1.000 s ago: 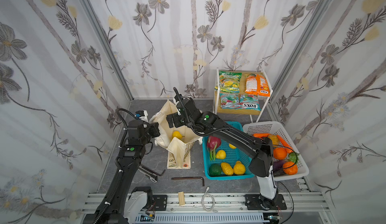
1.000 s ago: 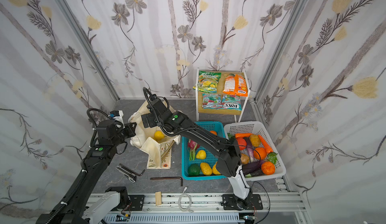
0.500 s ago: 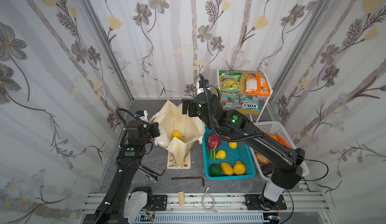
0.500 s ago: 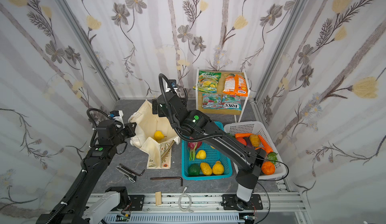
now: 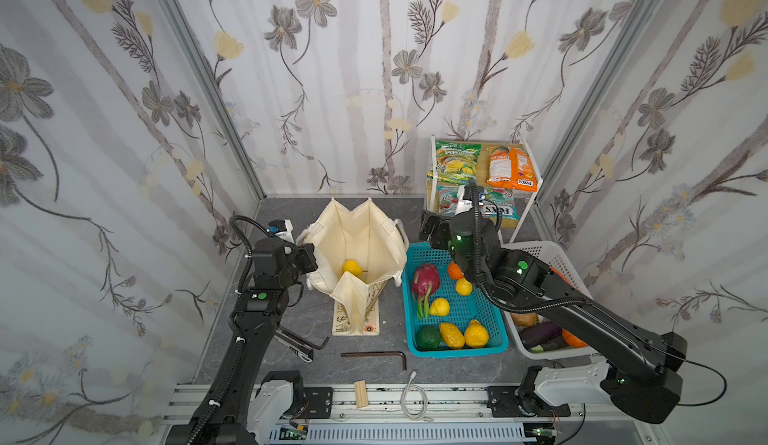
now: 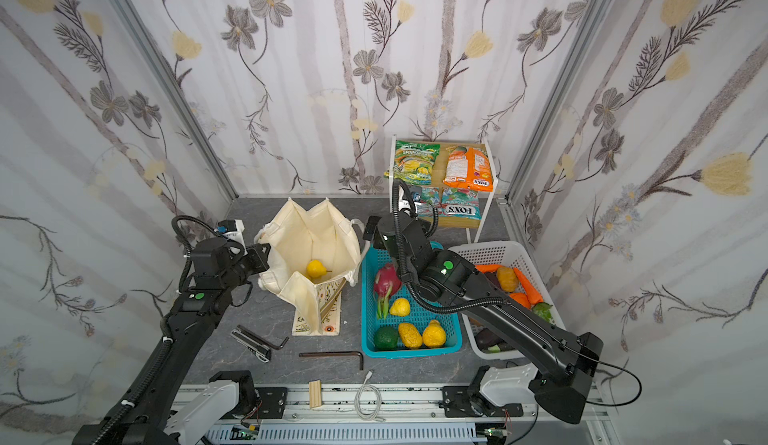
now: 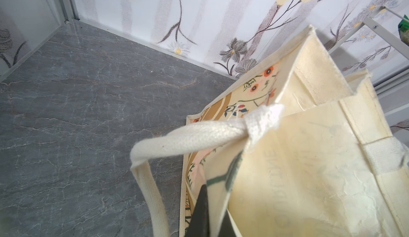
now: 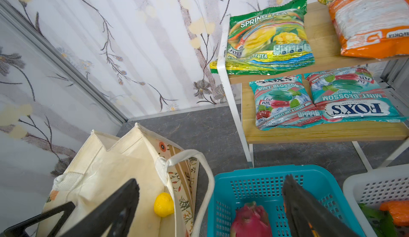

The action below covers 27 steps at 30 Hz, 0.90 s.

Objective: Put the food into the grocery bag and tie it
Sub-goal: 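Lift the right gripper out of the bag and move over the teal basket, then lower the right gripper and grasp the pink dragon fruit in the basket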

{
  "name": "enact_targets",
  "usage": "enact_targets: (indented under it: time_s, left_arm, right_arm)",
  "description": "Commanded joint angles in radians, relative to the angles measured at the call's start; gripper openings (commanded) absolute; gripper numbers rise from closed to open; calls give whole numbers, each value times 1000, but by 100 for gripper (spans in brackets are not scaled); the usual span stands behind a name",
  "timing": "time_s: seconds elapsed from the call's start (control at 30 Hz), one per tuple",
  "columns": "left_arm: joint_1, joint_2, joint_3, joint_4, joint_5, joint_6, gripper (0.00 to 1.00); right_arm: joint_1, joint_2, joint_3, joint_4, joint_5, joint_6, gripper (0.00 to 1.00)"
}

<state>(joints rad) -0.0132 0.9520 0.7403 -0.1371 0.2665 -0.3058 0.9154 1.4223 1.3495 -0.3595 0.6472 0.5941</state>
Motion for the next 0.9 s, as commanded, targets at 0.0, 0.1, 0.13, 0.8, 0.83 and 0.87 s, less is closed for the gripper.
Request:
enact_targets:
  time_s: [0.0,0.1,0.13,0.8,0.83,0.87]
  left_arm:
    - [2,-1,11,13,9,7,0]
    - [2,-4,11,13,7,7,0]
    - [2,-4,11,13,7,7,0]
    - [4,-2,11,13,6,5,0]
    - [4,-2,11,13,7,5,0]
    - [4,-1,12,13,7,5,0]
  right_arm:
    - [-30,-53,-91,83,-51,19,100]
    - [-61,-89,-157,73,-66,50,100]
    - [-71,-97,-179,71,-78,65,100]
    - [-210,79,-381,125,-337,178,100]
    - [-211,92,-384,131,-352,174,100]
    - [-215,108,-390,144,-375,170,100]
